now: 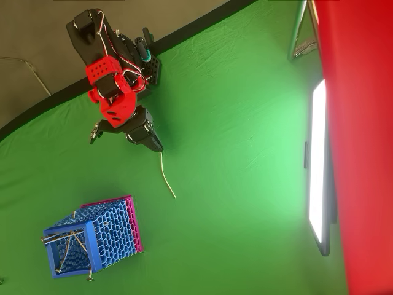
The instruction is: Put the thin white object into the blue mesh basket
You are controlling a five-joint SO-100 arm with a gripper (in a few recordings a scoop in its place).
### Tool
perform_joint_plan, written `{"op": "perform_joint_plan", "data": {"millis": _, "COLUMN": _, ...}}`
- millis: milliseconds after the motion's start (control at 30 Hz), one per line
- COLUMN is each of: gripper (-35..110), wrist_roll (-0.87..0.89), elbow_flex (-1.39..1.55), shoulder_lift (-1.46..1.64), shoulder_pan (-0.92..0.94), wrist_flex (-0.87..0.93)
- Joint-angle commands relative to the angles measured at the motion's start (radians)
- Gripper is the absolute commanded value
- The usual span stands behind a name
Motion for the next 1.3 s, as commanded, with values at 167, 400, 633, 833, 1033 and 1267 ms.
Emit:
{"op": "perform_joint_plan", "data": {"millis": 167, "gripper": 1, "wrist_roll": -0.077, "elbow_flex": -0.218, "shoulder_lift": -0.192, "shoulder_pan": -0.006, "wrist_flex": 0.089}}
{"op": "perform_joint_plan", "data": {"millis": 400, "gripper": 1, "wrist_roll": -0.43, "elbow_flex": -0.331, "shoulder_lift": -0.36, "shoulder_pan": -0.012, "wrist_flex": 0.104}}
{"op": "perform_joint_plan", "data": {"millis": 633, "gripper": 1, "wrist_roll": -0.893, "elbow_flex": -0.446, "shoulder_lift": -0.578, "shoulder_pan": 0.017, "wrist_flex": 0.141}}
{"op": "perform_joint_plan", "data": {"millis": 833, "gripper": 1, "wrist_roll": -1.232, "elbow_flex": -0.581, "shoulder_lift": -0.784, "shoulder_pan": 0.04, "wrist_flex": 0.27}}
{"op": "perform_joint_plan", "data": {"millis": 1033, "gripper": 1, "wrist_roll": -1.416, "elbow_flex": -0.627, "shoulder_lift": -0.982, "shoulder_pan": 0.052, "wrist_flex": 0.298}}
{"op": "perform_joint_plan", "data": {"millis": 1267, "gripper": 1, "wrist_roll": -1.399, "elbow_flex": -0.851, "shoulder_lift": -1.187, "shoulder_pan": 0.041, "wrist_flex": 0.437}}
